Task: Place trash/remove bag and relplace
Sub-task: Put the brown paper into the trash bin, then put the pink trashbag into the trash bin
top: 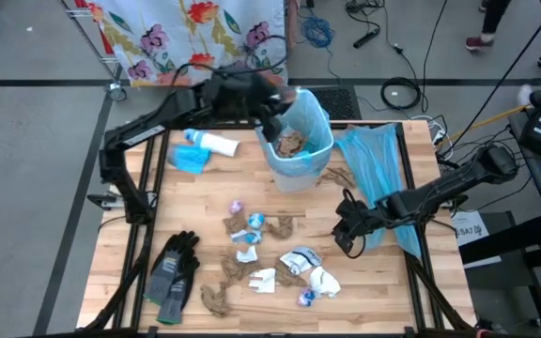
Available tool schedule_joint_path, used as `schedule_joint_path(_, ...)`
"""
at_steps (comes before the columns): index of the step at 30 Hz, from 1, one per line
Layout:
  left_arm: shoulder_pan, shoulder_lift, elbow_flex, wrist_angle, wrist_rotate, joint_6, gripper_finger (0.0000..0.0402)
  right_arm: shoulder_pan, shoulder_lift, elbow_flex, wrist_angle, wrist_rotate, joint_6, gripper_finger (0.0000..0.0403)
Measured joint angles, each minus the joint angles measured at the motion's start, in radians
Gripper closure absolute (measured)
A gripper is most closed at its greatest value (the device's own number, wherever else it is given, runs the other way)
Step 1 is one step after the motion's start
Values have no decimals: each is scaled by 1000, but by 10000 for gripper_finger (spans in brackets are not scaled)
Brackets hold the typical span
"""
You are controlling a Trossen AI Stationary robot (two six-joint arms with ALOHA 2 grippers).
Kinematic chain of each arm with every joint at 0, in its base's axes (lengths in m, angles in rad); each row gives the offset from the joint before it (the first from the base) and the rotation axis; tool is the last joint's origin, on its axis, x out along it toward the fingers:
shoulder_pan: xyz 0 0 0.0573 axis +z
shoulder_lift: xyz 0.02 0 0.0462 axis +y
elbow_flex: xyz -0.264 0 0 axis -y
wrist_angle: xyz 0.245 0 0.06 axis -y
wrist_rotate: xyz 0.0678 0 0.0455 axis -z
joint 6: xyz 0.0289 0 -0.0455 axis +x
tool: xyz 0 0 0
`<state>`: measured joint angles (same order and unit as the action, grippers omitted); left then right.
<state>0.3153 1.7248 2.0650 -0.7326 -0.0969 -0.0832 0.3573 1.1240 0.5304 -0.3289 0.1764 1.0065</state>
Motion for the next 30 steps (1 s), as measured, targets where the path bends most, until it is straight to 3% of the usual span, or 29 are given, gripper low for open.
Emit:
schedule_joint_path(4,25,66,9,17,66,-45,298,31,0,-6,74,2,25,335)
schedule_joint_path(10,36,105,9,-23,74,-94,223,76,0,-5,63,6,76,335)
schedule_joint_path(18,-26,-17,10,-235,89,-148,212,90,0,-5,56,11,78,335)
schedule_joint_path(23,-145,-131,1,-415,-52,-198,219,90,0,-5,55,15,63,335)
schedule_joint_path(30,-374,-197,-131,-597,-258,-440,224,90,0,-5,58,55,30,335)
